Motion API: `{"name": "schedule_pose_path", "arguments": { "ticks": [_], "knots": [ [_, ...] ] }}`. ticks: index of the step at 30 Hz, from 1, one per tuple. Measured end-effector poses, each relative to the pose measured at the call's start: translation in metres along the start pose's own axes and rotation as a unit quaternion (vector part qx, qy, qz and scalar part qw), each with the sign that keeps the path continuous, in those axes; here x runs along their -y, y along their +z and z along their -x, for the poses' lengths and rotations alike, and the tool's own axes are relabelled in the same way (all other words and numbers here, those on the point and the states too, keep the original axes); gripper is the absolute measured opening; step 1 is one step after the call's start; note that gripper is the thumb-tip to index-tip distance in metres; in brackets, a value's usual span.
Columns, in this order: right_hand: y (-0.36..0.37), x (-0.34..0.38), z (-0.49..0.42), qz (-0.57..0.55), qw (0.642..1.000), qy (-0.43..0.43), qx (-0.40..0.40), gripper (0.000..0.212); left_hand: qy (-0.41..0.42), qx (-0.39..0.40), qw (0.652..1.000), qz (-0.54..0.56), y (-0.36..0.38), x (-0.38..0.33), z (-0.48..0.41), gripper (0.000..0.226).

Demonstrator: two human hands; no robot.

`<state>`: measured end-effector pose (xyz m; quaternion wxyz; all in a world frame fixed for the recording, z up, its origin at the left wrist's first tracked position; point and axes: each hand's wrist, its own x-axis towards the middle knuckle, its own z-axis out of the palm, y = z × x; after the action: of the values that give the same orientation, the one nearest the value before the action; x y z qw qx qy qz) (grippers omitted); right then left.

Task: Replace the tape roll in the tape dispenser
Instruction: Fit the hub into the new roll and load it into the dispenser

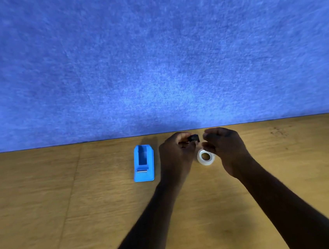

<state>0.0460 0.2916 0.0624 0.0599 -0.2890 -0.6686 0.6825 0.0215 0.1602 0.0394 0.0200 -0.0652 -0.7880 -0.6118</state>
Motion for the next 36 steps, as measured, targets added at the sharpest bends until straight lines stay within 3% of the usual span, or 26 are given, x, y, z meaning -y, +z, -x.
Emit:
{"name": "schedule_pose_path", "arguments": {
  "ticks": [3, 5, 7, 16, 19, 20, 22, 24, 26, 29, 36],
  "knots": [
    [-0.012, -0.017, -0.001, 0.285, 0.954, -0.042, -0.082, 0.037, -0.015, -0.011, 1.0, 0.005, -0.004, 0.002, 0.002, 0.02],
    [-0.014, -0.026, 0.003, 0.375, 0.924, -0.049, -0.054, 0.054, -0.03, -0.015, 0.999, 0.017, -0.006, 0.003, 0.003, 0.022],
    [-0.01, -0.033, 0.005, 0.442, 0.894, -0.065, -0.02, 0.055, -0.039, -0.02, 0.999, 0.02, -0.009, 0.004, 0.004, 0.022],
    [0.003, -0.046, 0.005, 0.491, 0.866, -0.09, -0.037, 0.042, -0.035, -0.009, 0.999, 0.028, -0.015, 0.004, 0.009, 0.026],
    [0.0, -0.042, 0.005, 0.464, 0.878, -0.112, -0.039, 0.032, -0.035, -0.007, 0.999, 0.021, -0.016, 0.004, 0.01, 0.027],
    [-0.001, -0.04, 0.005, 0.427, 0.896, -0.114, -0.037, 0.027, -0.037, -0.007, 0.999, 0.021, -0.016, 0.003, 0.011, 0.027],
    [-0.002, -0.032, 0.007, 0.24, 0.967, -0.082, 0.007, 0.015, -0.042, -0.011, 0.999, 0.026, -0.016, 0.003, 0.011, 0.026],
    [-0.003, -0.024, 0.01, 0.024, 0.996, -0.039, 0.083, 0.007, -0.051, -0.017, 0.998, 0.038, -0.014, 0.0, 0.011, 0.024],
    [-0.005, -0.019, 0.013, -0.065, 0.987, -0.027, 0.147, 0.014, -0.056, -0.016, 0.997, 0.058, -0.012, -0.004, 0.01, 0.022],
    [-0.006, -0.013, 0.015, -0.094, 0.974, -0.048, 0.202, 0.018, -0.056, 0.0, 0.995, 0.077, -0.012, -0.007, 0.009, 0.024],
    [-0.008, -0.009, 0.014, -0.075, 0.967, -0.087, 0.227, 0.025, -0.079, 0.028, 0.988, 0.129, -0.018, -0.006, 0.01, 0.029]
  ]
}}
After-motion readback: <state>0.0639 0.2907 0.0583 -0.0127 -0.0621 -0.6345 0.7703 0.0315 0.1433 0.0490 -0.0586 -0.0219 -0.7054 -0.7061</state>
